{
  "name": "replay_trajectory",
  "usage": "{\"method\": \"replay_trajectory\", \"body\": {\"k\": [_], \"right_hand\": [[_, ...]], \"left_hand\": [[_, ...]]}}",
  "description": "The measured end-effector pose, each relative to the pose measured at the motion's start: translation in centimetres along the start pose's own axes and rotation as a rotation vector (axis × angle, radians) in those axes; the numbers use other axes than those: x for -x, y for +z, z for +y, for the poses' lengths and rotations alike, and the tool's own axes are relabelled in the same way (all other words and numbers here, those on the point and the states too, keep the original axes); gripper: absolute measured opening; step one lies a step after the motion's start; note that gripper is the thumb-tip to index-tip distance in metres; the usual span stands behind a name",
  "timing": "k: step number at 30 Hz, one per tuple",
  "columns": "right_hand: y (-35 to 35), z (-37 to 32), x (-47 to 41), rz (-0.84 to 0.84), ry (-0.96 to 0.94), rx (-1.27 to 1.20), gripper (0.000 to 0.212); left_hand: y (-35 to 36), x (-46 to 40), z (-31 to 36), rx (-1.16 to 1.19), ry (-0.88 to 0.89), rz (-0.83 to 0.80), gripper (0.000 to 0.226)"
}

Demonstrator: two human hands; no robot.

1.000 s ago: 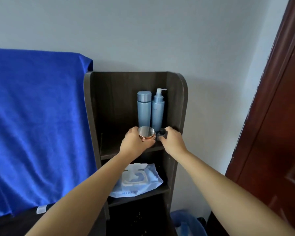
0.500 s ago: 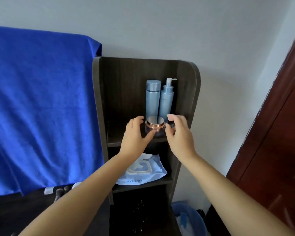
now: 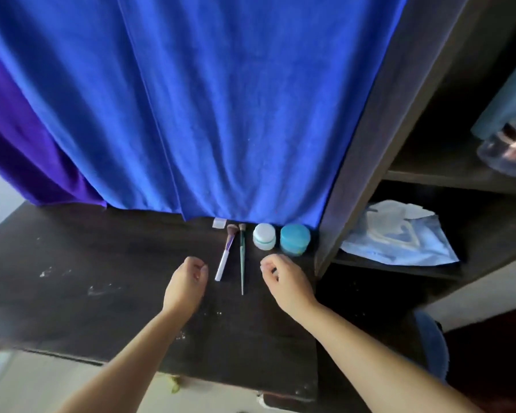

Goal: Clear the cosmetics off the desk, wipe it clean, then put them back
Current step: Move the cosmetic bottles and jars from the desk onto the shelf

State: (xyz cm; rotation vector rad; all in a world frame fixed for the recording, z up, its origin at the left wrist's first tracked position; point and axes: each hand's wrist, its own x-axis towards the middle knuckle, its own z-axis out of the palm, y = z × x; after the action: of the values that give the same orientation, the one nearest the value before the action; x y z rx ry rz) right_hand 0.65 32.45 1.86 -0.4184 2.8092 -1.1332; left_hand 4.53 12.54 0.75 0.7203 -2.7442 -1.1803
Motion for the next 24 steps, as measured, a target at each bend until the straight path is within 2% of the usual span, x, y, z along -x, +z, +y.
{"method": "replay_trajectory", "body": {"k": [3, 6, 9, 13, 17, 20, 24], "right_hand": [[4.0, -0.3, -2.1, -0.049, 0.127, 0.067, 0.024], [6.7, -0.5, -4.1, -0.076, 0.217, 0.18, 0.032], [7.8, -0.8, -5.7, -0.074, 0.282, 0.274, 0.026], [7.6, -0.8, -6.5, -0.076, 0.349, 0.267, 0.019], [5.8, -1.2, -5.9, -0.005, 0.307, 0.13, 0.016], [2.9, -2.5, -5.3, 0.1, 0.211, 0.032, 0.015], [-3.5, -5.0, -3.6, 0.244, 0.086, -0.091, 0.014]], "left_hand": [[1.8, -1.9, -2.1, -0.073, 0.013, -0.056, 0.016], [3.3, -3.9, -2.0, -0.181, 0.098, -0.084, 0.025], [4.1, -5.2, -1.5, -0.291, 0.181, -0.107, 0.027], [4.1, -5.7, -1.1, -0.348, 0.158, -0.124, 0.018], [3.1, -4.9, -0.2, -0.161, 0.096, -0.11, 0.017], [2.1, -3.2, 1.6, 0.032, 0.153, -0.023, 0.011], [0.2, 0.2, 8.1, 0.332, 0.231, 0.117, 0.004]]}}
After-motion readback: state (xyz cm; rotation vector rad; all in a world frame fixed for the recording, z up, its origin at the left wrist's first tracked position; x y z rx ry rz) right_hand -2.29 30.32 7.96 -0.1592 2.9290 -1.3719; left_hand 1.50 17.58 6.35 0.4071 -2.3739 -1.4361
